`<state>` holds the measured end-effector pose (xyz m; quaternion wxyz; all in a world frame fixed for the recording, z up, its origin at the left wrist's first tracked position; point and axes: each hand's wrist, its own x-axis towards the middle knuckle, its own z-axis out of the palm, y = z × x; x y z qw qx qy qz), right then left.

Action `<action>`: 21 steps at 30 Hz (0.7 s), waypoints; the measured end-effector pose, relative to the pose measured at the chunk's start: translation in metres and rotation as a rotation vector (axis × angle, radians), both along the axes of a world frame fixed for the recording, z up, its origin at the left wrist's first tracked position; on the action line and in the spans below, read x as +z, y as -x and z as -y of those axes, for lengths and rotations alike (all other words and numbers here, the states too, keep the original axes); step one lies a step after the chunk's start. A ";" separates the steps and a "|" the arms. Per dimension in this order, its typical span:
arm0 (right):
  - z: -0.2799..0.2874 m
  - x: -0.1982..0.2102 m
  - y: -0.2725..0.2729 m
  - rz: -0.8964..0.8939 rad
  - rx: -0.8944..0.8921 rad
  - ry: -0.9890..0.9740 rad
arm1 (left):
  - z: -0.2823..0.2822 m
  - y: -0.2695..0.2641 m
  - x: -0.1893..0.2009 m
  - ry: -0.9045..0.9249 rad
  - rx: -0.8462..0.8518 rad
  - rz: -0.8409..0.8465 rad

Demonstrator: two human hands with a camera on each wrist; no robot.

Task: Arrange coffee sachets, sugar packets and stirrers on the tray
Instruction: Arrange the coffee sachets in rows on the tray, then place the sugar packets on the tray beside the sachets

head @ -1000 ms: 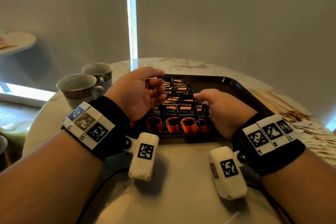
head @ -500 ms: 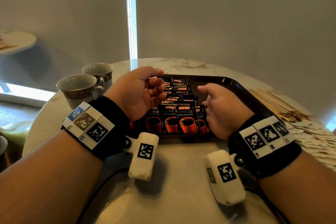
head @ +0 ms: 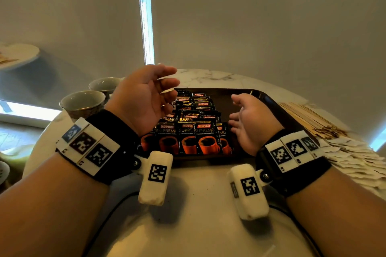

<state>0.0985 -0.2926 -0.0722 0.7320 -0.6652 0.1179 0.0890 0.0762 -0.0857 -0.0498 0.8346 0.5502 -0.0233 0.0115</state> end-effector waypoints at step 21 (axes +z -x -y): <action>0.013 -0.013 -0.010 -0.033 0.116 -0.202 | 0.064 -0.067 0.102 -0.049 -0.022 0.054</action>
